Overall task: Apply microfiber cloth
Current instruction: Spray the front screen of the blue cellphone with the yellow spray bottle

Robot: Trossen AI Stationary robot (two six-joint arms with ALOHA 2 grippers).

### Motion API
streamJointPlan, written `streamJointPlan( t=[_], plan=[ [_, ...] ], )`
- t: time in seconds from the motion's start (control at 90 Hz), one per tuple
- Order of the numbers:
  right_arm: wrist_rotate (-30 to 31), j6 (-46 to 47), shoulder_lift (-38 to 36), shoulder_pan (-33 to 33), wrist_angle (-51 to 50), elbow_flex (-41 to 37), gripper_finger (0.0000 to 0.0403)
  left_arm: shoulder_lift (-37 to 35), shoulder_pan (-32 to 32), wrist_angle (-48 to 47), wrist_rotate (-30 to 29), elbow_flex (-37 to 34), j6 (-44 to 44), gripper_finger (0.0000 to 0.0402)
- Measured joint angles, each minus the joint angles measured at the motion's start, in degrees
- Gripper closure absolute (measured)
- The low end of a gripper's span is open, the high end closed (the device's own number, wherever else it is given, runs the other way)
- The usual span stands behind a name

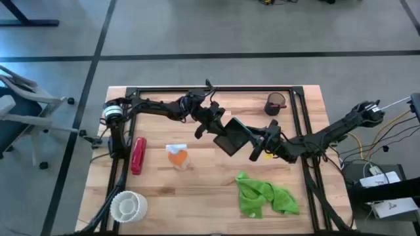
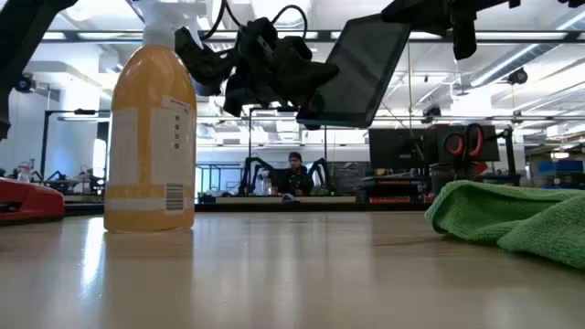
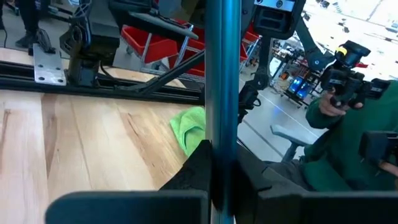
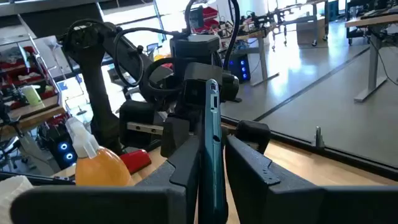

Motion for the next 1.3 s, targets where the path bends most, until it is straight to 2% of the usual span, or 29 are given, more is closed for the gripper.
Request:
streamJointPlan(
  t=[0.189, 0.433, 0.6, 0.778, 0.922, 1.011, 1.211, 1.3],
  plan=[
    [0.01, -0.03, 0.0, -0.02, 0.31, 0.0, 0.0391, 0.0, 0.0, 0.2, -0.38, 0.0, 0.94, 0.0394],
    [0.01, 0.15, 0.0, -0.02, 0.17, 0.0, 0.0392, 0.0, -0.11, 0.17, -0.22, 0.0, 0.68, 0.0383],
    [-0.37, -0.13, 0.03, -0.08, -0.32, 0.0, 0.0394, -0.31, 0.74, -1.31, 0.89, 0.0, 0.24, 0.0311],
    [0.21, 0.95, -0.11, -0.11, -0.48, -0.02, 0.0394, -1.61, 2.87, -5.39, 6.61, 0.02, -0.22, 0.0216],
    [0.32, 0.8, -0.91, -0.17, -0.59, -0.16, 0.0394, -4.39, 3.71, -10.13, 6.96, -0.77, 1.59, 0.0175],
    [0.98, 1.26, -1.91, -0.18, -2.62, -0.22, 0.0395, -7.81, 3.76, -12.68, 4.02, -2.28, 3.89, 0.0169],
    [2.27, 6.31, -3.49, -0.21, -10.93, -0.33, 0.0396, -19.55, 2.75, -25.64, -10.74, -4.07, 16.41, 0.0185],
    [2.19, 6.88, -3.56, -0.17, -12.31, -0.33, 0.0396, -24.87, 1.92, -31.82, -11.64, -4.96, 20.51, 0.0192]
  ],
)
